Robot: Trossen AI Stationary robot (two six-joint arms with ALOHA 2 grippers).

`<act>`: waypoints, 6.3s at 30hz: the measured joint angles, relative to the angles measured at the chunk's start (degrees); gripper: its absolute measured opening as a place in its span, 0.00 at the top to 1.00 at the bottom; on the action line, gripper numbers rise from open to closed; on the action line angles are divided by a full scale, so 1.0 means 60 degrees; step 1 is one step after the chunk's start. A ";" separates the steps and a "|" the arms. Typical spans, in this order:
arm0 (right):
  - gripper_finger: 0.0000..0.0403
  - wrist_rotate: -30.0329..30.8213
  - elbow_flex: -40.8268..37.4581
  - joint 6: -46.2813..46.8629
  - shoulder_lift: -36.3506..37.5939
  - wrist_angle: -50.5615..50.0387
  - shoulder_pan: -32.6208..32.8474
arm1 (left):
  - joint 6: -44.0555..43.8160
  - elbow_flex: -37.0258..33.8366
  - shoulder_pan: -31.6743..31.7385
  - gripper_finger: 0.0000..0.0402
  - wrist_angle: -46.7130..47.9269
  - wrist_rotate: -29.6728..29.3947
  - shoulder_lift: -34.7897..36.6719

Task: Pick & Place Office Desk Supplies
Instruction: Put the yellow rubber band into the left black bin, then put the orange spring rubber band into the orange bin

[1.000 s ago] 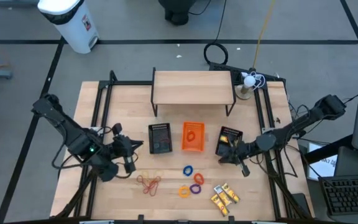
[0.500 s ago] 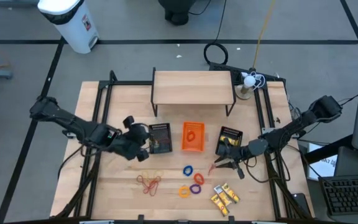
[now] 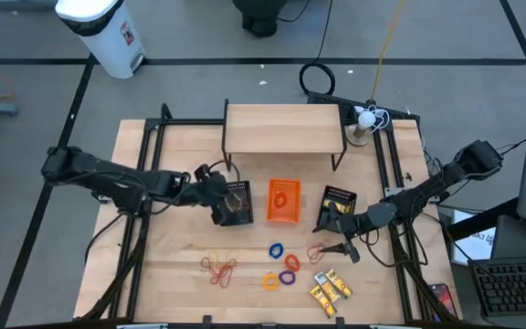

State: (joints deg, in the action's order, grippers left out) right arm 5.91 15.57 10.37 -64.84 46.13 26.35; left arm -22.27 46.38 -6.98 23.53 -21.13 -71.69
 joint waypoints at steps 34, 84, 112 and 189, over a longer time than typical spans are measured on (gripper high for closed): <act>0.31 -0.0003 0.0000 -0.0095 0.0003 -0.0084 -0.0182 | 0.2508 0.0326 0.0008 0.33 -0.0139 0.0871 0.2119; 0.46 0.1974 0.4115 -0.2136 -0.4958 -0.4446 0.1198 | 0.1118 -0.7585 0.0928 0.98 -0.7081 0.1682 0.7200; 0.86 -0.0019 0.4674 -0.1915 -0.6327 -0.3916 0.0278 | 0.1119 -0.7574 0.0928 0.98 -0.7307 0.1516 0.7200; 0.79 0.0223 0.4178 -0.0584 -0.3522 -0.5708 -0.4080 | 0.1010 -0.7574 0.0928 0.98 -0.7023 0.1516 0.7204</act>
State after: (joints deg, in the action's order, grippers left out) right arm 7.25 40.64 6.87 -85.97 11.88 1.87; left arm -16.21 0.93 -1.41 -18.61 -12.03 -28.47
